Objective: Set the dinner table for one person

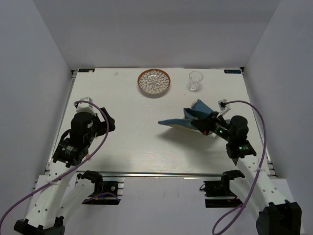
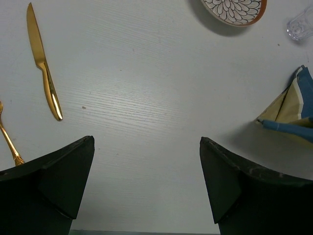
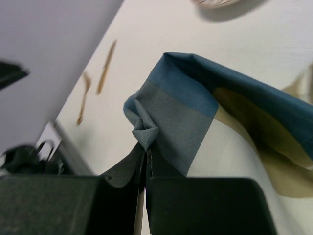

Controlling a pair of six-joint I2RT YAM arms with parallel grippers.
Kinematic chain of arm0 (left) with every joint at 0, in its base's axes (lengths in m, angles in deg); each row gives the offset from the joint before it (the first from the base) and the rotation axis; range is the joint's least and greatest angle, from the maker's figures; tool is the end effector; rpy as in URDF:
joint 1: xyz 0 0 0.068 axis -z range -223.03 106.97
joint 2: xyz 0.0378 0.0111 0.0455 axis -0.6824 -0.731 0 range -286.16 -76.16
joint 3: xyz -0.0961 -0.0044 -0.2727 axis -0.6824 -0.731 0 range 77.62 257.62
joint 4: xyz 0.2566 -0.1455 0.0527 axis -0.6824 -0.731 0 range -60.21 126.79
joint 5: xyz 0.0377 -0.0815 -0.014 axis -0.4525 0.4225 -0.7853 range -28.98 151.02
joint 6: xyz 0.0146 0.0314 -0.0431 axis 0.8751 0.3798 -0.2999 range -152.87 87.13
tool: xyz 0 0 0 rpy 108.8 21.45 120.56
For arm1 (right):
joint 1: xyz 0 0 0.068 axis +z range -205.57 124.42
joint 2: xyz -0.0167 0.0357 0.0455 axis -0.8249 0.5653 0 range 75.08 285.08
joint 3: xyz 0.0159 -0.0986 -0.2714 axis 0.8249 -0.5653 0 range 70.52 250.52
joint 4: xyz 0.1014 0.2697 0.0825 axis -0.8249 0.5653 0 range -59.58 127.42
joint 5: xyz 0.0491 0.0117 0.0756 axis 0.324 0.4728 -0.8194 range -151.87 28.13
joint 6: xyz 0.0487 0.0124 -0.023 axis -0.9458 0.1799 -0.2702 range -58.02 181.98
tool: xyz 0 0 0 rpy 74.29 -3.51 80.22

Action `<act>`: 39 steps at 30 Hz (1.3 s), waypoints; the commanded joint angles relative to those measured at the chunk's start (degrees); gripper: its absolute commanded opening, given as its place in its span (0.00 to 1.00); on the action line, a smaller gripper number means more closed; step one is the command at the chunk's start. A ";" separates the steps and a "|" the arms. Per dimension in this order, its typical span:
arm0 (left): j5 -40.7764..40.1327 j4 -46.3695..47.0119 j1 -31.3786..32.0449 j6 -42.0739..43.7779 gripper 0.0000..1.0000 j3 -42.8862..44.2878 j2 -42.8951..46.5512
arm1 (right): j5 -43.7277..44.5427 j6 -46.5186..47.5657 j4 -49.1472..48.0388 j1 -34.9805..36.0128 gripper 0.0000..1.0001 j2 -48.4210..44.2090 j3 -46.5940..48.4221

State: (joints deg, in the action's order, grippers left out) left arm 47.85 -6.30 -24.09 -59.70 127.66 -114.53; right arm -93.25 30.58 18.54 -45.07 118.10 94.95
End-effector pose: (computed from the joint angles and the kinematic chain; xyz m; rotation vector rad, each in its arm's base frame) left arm 0.1557 -0.0444 0.3467 -0.2811 2.0932 -0.2357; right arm 0.2026 0.0576 0.2586 -0.1107 1.7706 0.9987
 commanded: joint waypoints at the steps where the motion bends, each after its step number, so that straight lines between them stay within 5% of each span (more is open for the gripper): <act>1: -2.47 -0.94 0.22 -1.55 0.98 0.67 0.14 | -7.55 -1.21 -3.68 5.39 0.00 -1.54 -1.57; 4: -2.83 -1.47 0.22 -2.26 0.98 1.20 -0.13 | -10.80 0.81 -0.70 10.40 0.00 0.12 -1.92; 7: -2.74 -2.52 0.22 -2.61 0.98 1.90 -1.00 | -13.36 3.96 4.22 14.98 0.15 2.15 -2.71; 8: -1.96 -2.61 0.22 -2.61 0.98 2.25 -1.18 | -13.80 4.50 5.19 16.55 0.43 1.98 -3.59; 11: 3.90 -3.75 0.22 -4.37 0.98 2.78 -2.93 | -15.03 6.78 9.50 19.46 0.89 -3.09 -4.82; 15: 20.16 1.66 0.22 -9.54 0.98 -1.77 -5.05 | -9.43 10.56 22.28 19.82 0.89 -12.25 -1.67; 17: 28.15 5.11 0.22 -11.74 0.98 -7.38 -5.75 | 5.68 7.26 27.15 19.65 0.89 -17.15 0.53; 20: 32.58 11.44 0.22 -16.22 0.98 -13.89 -6.62 | 23.24 -1.01 33.40 19.56 0.89 -19.47 2.81; 23: 33.82 14.52 0.22 -18.95 0.98 -18.03 -8.29 | 29.24 -6.88 37.71 19.99 0.89 -13.34 3.35; 32: 36.37 26.47 1.98 -22.04 0.98 -22.09 -17.51 | 24.44 -15.79 20.94 20.79 0.85 -9.36 -11.15; 39: 35.58 33.24 4.96 -22.92 0.98 -22.18 -27.17 | 21.97 -17.21 15.14 21.93 0.66 -5.25 -14.58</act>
State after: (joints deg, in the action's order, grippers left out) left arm 82.89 21.52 -20.62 -81.93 105.39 -137.72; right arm -70.06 14.99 40.18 -23.85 111.04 80.92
